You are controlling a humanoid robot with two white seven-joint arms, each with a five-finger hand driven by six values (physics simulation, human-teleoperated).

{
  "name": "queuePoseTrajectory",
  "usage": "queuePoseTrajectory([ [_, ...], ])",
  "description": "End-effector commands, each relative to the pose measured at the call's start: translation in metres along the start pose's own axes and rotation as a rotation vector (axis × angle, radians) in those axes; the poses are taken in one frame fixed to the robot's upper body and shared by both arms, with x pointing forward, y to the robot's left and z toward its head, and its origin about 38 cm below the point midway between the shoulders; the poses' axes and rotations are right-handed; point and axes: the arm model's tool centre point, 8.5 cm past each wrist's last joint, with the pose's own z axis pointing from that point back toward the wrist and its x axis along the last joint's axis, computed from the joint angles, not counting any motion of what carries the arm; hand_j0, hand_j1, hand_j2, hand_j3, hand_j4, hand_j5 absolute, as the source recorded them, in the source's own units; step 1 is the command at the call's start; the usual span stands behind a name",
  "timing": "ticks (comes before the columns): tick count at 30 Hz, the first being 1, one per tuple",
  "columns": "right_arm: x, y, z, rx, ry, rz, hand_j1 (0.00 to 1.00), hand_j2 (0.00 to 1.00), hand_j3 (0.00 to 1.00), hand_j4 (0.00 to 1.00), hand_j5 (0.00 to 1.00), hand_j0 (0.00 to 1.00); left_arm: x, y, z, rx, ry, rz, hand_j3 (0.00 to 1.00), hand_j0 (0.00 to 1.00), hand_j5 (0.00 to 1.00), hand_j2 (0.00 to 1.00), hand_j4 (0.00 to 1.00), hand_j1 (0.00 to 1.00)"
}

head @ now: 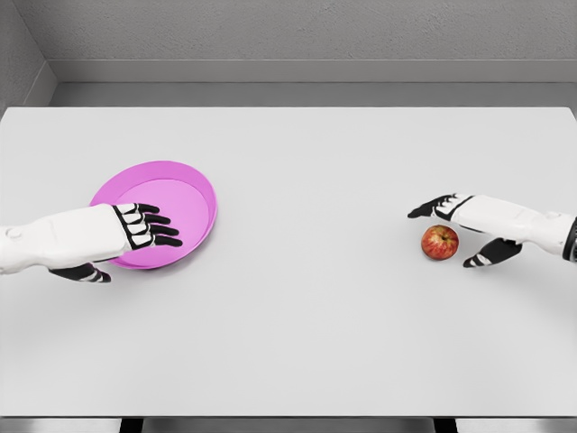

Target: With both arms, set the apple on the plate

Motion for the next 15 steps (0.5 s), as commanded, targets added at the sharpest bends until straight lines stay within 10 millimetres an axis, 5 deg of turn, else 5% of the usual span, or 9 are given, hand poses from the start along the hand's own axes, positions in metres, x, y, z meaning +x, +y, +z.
queuePoseTrajectory([
  [1,-0.0018,0.0048,-0.0035,0.000,-0.001,-0.022,0.98,0.98,0.98,0.98,0.98,0.98,-0.0001,0.0005,0.0004,0.003,0.001,0.005,1.00,1.00,1.00,1.00,1.00,1.00],
  [15,-0.0107,0.0085,-0.0105,-0.009,0.012,-0.057,0.98,0.98,0.98,0.98,0.98,0.98,-0.0003,0.0004,0.0004,-0.004,0.001,0.004,1.00,1.00,1.00,1.00,1.00,1.00],
])
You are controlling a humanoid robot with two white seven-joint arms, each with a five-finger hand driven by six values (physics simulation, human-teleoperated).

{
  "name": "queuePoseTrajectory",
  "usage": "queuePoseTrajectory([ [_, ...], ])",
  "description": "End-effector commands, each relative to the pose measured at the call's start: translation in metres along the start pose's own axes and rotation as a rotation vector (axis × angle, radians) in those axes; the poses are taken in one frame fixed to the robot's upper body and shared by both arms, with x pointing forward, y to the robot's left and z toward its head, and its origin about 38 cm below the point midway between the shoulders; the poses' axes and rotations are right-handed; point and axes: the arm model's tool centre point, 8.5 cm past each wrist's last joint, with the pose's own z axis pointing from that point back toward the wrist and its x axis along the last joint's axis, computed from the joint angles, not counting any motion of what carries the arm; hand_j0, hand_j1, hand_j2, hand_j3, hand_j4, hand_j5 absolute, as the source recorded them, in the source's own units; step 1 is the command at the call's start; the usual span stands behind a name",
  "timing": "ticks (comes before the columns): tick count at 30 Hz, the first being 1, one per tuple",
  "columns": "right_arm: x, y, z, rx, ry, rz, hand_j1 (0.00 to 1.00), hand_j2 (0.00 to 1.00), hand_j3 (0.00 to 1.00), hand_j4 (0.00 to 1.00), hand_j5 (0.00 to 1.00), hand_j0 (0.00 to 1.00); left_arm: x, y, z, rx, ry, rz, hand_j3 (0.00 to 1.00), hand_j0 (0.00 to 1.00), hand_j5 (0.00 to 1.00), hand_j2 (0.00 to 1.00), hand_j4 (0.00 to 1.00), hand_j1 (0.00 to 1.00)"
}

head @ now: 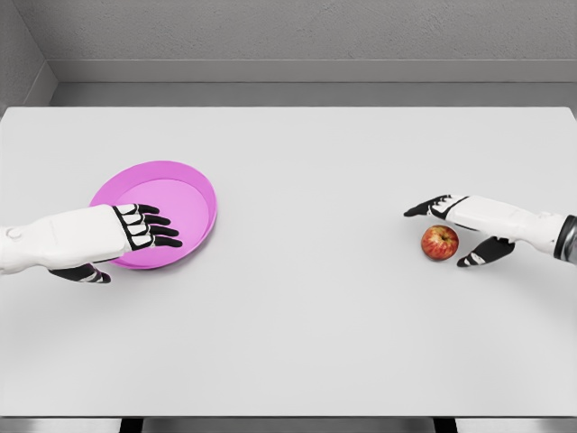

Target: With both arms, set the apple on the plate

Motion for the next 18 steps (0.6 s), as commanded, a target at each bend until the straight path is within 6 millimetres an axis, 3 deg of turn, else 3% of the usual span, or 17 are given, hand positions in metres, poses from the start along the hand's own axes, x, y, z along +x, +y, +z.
queuePoseTrajectory([
  [1,-0.0019,0.0043,-0.0025,0.001,0.001,-0.020,0.98,0.98,0.98,0.98,0.98,0.98,-0.0001,0.0004,0.0001,0.003,0.000,0.005,1.00,1.00,1.00,1.00,1.00,1.00],
  [10,-0.0016,0.0037,-0.0031,-0.001,-0.001,-0.019,0.86,0.86,0.86,0.86,0.86,0.86,-0.0001,0.0004,0.0001,0.003,0.000,0.005,1.00,1.00,1.00,1.00,1.00,1.00],
  [18,-0.0016,0.0024,-0.0032,-0.002,0.000,-0.016,0.82,0.82,0.82,0.82,0.82,0.82,-0.0001,0.0003,0.0001,0.001,0.000,0.005,1.00,1.00,1.00,1.00,1.00,1.00],
])
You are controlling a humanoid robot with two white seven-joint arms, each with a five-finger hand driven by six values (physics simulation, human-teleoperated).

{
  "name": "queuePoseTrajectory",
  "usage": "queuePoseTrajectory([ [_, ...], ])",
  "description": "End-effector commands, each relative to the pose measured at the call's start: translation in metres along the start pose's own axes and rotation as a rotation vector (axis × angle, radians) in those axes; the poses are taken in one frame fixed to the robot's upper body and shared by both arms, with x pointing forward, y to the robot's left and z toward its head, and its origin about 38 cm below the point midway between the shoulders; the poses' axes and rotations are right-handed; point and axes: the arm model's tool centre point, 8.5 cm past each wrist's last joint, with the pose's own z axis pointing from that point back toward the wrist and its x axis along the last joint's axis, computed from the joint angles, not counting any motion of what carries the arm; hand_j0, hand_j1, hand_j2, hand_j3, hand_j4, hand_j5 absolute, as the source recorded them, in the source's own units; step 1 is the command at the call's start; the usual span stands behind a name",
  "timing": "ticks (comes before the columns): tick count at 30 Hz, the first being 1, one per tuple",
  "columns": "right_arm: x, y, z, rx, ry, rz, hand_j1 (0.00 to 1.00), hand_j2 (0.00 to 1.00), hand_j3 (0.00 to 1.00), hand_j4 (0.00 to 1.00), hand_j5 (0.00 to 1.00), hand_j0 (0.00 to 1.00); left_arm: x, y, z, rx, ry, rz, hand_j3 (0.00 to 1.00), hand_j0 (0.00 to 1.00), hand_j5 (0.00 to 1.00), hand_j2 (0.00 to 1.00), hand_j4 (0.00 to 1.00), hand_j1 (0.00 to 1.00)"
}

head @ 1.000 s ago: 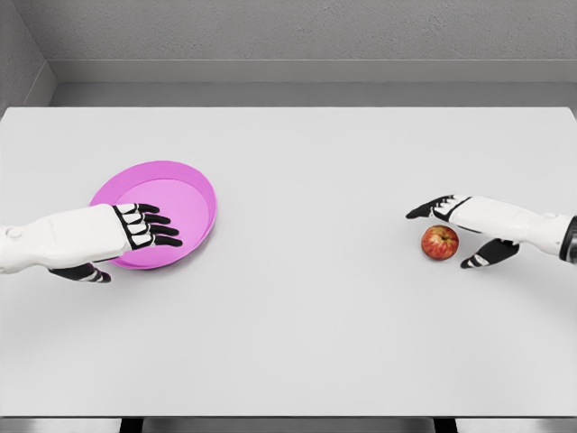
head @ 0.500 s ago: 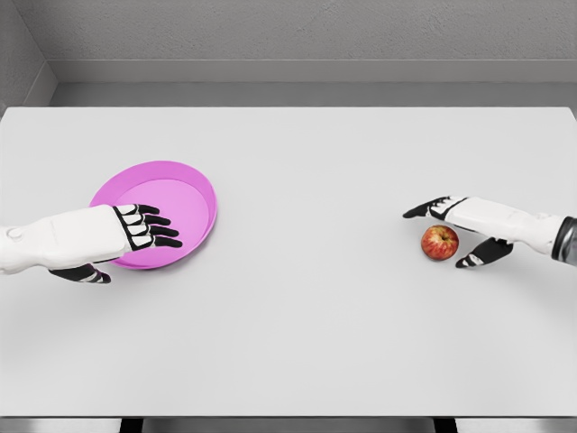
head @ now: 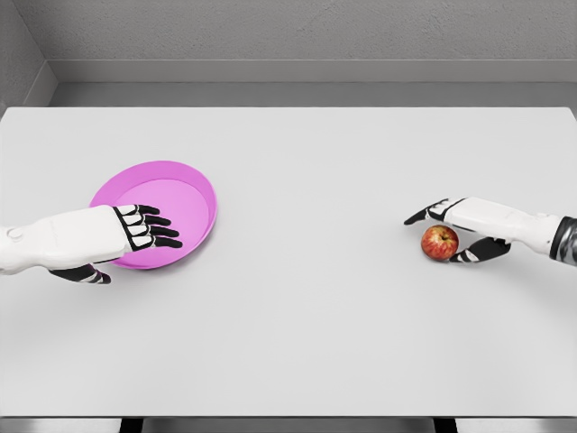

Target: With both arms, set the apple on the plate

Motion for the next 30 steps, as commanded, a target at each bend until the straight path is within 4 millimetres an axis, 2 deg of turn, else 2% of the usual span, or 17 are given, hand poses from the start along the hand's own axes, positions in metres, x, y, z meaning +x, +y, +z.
queuePoseTrajectory([
  [1,0.0004,-0.0007,-0.0001,-0.005,-0.002,-0.005,0.81,0.81,0.81,0.81,0.81,0.81,-0.0002,0.0006,0.0004,0.003,0.001,0.005,1.00,1.00,1.00,1.00,1.00,1.00],
  [17,0.0021,-0.0020,-0.0033,-0.013,-0.010,-0.007,0.62,0.62,0.62,0.62,0.62,0.62,0.0000,0.0000,0.0004,0.002,0.001,0.006,1.00,1.00,1.00,1.00,1.00,1.00],
  [30,0.0047,-0.0038,-0.0054,-0.031,-0.028,-0.022,0.59,0.59,0.59,0.59,0.59,0.59,0.0000,0.0000,0.0004,0.002,0.001,0.006,1.00,1.00,1.00,1.00,1.00,1.00],
])
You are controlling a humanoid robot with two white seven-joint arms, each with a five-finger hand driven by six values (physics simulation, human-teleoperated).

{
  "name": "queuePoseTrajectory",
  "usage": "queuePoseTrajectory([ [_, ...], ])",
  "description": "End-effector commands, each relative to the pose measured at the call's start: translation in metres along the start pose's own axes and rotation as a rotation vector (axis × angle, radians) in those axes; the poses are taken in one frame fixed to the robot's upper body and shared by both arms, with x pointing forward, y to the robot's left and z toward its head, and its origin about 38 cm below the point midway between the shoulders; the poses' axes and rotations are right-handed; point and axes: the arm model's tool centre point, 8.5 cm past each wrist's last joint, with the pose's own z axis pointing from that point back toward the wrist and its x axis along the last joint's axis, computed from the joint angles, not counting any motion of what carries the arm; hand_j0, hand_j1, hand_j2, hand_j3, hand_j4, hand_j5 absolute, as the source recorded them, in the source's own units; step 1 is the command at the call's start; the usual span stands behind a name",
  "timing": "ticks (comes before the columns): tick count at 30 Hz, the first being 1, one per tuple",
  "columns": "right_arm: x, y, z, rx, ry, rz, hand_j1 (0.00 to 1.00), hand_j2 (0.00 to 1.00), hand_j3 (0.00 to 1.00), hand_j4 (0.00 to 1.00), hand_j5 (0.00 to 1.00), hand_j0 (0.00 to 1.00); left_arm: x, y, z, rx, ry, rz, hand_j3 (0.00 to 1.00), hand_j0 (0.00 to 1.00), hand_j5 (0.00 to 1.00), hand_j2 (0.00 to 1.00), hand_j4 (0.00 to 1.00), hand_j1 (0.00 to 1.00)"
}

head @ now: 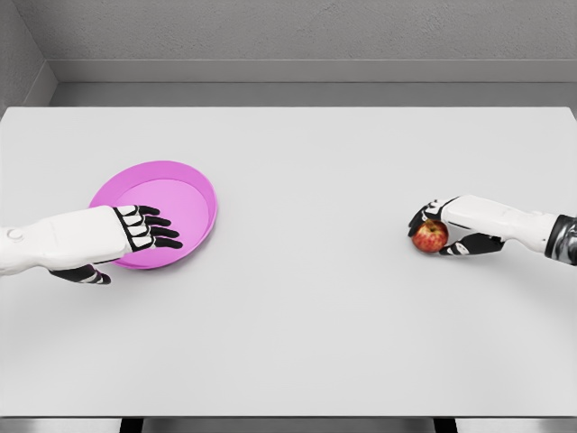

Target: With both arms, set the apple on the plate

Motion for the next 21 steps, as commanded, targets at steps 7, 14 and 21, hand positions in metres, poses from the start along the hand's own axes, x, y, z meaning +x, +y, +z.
queuePoseTrajectory([
  [7,0.018,-0.016,-0.003,-0.055,-0.074,-0.010,0.58,0.58,0.58,0.58,0.58,0.58,0.000,0.001,0.000,0.003,0.001,0.002,1.00,1.00,1.00,1.00,1.00,1.00],
  [14,0.111,-0.039,-0.058,-0.028,-0.355,0.157,0.56,0.56,0.56,0.56,0.56,0.56,0.000,0.001,0.000,0.004,0.001,0.003,1.00,1.00,1.00,1.00,1.00,1.00],
  [21,0.120,-0.097,-0.067,-0.151,-0.374,0.220,0.62,0.62,0.62,0.62,0.62,0.62,0.000,0.001,0.000,0.004,0.001,0.003,1.00,1.00,1.00,1.00,1.00,1.00],
])
